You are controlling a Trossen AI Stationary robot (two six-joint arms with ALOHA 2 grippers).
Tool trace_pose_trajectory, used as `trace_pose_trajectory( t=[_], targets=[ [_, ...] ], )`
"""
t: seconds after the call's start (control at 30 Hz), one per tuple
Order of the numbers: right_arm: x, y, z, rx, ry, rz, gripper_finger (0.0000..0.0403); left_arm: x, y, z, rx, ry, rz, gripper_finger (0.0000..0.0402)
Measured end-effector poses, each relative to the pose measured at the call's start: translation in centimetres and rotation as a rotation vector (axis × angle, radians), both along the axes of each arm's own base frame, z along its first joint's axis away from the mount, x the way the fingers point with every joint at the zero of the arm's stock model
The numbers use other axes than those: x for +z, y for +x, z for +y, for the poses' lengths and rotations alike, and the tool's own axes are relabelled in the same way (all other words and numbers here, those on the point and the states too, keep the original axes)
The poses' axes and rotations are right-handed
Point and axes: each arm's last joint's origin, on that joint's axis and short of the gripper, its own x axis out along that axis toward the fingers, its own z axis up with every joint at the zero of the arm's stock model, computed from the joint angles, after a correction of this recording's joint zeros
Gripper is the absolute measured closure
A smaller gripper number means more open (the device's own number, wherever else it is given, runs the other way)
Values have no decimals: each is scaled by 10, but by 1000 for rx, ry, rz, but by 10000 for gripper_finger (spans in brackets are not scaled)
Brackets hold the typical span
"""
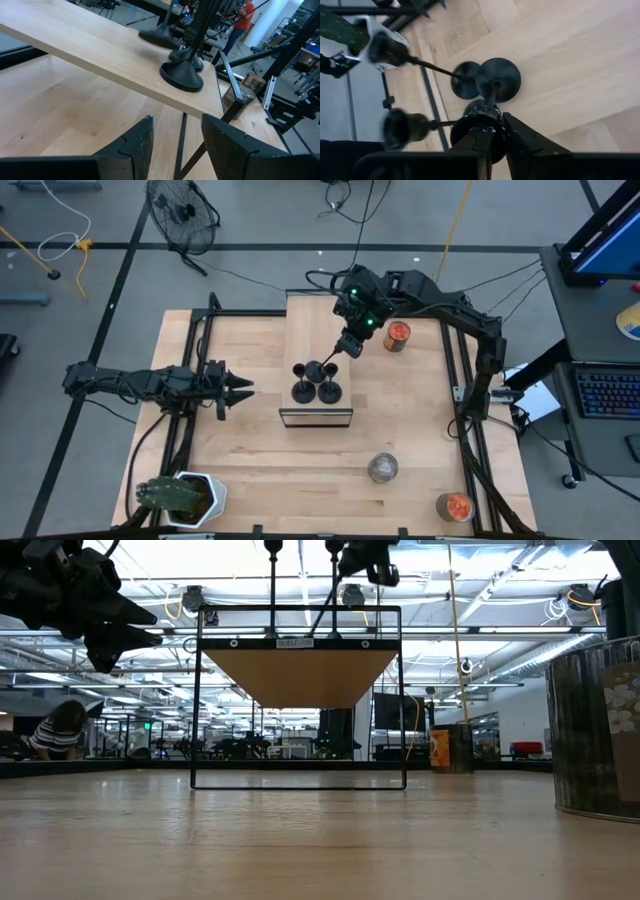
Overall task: Pick & Place candle stick holders
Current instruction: Put the black candle holder on the shelf
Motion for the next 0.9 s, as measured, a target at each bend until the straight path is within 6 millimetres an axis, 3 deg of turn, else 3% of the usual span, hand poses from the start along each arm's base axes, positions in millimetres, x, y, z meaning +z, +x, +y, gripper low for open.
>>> trace_pose_trajectory(
  t=[0.23, 0.9],
  targets=[
    [-13, 5, -2, 10, 6, 18, 376, 0, 0, 0, 0, 0, 0, 231],
    [-8, 7, -3, -1, -11, -41, 376, 0, 0, 0, -8, 40, 4, 231]
  ],
)
